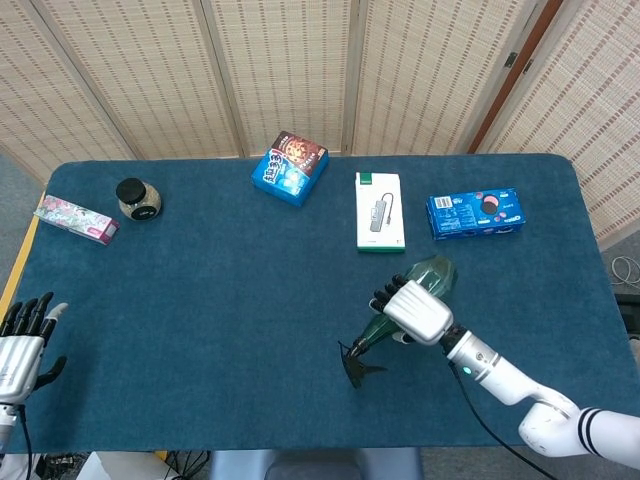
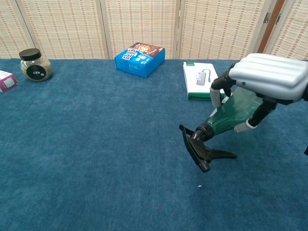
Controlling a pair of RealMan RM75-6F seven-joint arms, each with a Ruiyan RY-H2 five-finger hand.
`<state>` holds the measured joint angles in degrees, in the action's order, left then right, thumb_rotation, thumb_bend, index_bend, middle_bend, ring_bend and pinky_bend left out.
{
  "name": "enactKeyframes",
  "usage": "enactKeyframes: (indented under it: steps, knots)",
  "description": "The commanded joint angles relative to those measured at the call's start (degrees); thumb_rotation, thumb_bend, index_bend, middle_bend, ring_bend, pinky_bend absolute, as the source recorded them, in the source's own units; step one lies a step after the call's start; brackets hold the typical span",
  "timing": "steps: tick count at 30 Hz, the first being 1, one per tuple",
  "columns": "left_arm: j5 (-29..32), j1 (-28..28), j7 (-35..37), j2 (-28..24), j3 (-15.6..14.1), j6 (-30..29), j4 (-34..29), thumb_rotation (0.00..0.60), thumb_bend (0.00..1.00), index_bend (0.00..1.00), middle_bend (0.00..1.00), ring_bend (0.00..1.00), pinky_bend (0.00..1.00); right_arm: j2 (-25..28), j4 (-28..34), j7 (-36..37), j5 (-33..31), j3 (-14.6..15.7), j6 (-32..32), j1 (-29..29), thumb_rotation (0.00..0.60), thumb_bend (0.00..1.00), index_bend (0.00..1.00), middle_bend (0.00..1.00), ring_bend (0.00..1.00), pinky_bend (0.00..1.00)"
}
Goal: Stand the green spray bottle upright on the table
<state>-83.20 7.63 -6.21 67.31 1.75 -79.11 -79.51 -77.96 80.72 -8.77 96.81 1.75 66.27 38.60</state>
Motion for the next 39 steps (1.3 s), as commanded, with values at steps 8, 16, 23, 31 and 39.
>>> enactKeyframes:
  steps: [8, 16, 23, 31, 39]
  knots:
    - [-0.19, 0.59, 1.1, -0.03, 0.29, 0.25, -0.7, 0.6, 0.28, 0.1, 0.0, 0.0, 0.0, -0.18, 1.22, 20.34, -4.73, -3.17, 10.45, -7.0, 0.6, 0.0, 0.51, 0.58, 0.47, 0.38]
    - [-0.38, 1.12, 0.84, 0.04, 0.38, 0.52, -1.28, 0.6, 0.28, 0.1, 0.0, 0.0, 0.0, -6.0, -3.86, 40.76, -6.84, -5.59, 19.13, -12.32, 0.6, 0.01, 0.51, 0.58, 0.47, 0.38]
    - [-0.34, 1.42, 0.42, 0.4, 0.25, 0.92, -1.51, 0.6, 0.28, 0.1, 0.0, 0.0, 0.0, -12.64, -7.58, 60.08, -10.37, -7.93, 22.43, -15.99, 0.6, 0.04, 0.51, 0.58, 0.47, 0.38]
    - [-0.26, 1.46, 0.1, 0.53, 0.05, 1.02, -1.77, 0.6, 0.28, 0.1, 0.0, 0.0, 0.0, -16.42, -9.03, 71.15, -15.09, -10.57, 20.54, -18.63, 0.6, 0.05, 0.51, 0.58, 0.47, 0.38]
    - [-0.27, 1.51, 0.11, 0.86, -0.29, 1.35, -1.52, 0.6, 0.28, 0.1, 0.0, 0.0, 0.0, -19.36, -12.1, 75.55, -18.39, -11.75, 16.22, -20.1, 0.6, 0.06, 0.51, 0.58, 0.47, 0.38]
